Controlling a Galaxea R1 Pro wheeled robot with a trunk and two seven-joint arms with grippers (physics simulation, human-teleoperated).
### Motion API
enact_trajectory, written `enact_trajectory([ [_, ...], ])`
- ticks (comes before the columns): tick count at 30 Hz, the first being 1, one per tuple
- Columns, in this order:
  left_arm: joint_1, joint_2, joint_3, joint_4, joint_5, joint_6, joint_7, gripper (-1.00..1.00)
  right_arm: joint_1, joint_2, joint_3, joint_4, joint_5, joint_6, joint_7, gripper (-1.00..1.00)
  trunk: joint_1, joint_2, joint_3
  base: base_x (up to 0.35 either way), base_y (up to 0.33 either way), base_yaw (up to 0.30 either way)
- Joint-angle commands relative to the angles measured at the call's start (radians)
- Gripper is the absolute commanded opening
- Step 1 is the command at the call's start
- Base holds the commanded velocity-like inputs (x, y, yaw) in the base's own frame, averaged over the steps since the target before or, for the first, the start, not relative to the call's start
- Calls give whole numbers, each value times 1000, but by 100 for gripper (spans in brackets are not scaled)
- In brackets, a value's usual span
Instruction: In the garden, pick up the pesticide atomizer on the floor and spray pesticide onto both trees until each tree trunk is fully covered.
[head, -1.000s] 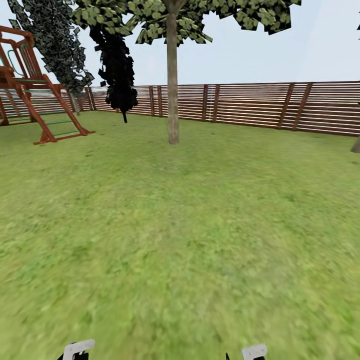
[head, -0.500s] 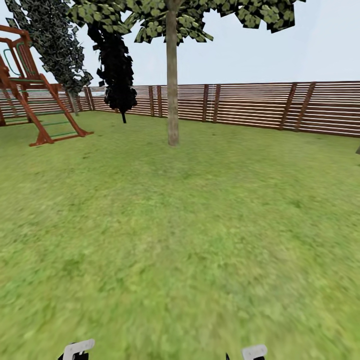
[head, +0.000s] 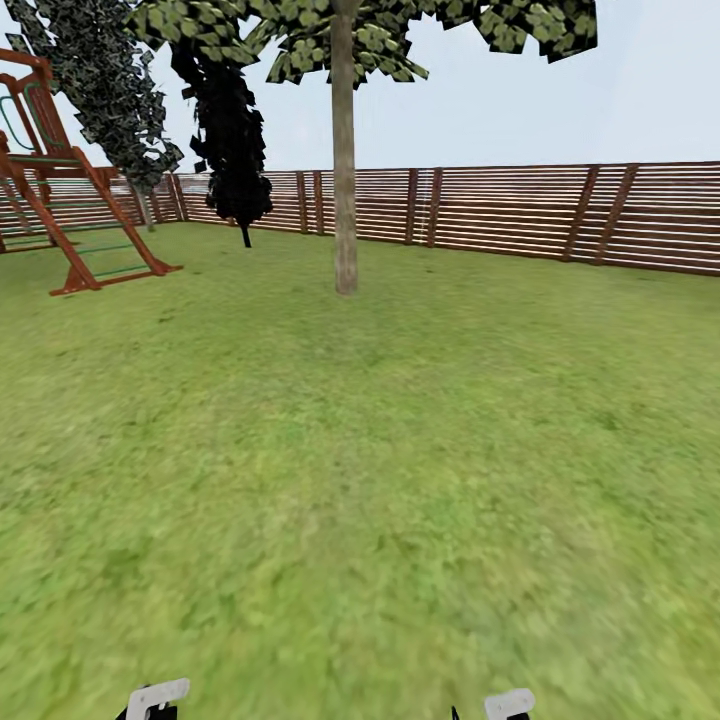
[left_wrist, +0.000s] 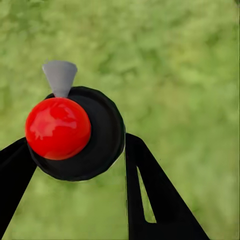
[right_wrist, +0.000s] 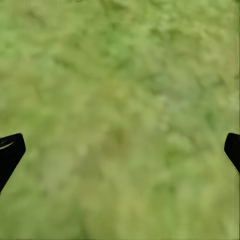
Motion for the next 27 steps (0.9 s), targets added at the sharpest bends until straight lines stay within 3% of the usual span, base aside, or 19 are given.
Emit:
enact_trajectory([
  [1,-1,0,4,1,-11,-3,6,-100,-1,0,9,1,-8,-3,-4,100,0,0,-1,339,0,0],
  [27,-1,0,4,1,-11,-4,6,-100,-1,-8,6,1,-8,-4,-5,100,0,0,-1,340,0,29],
])
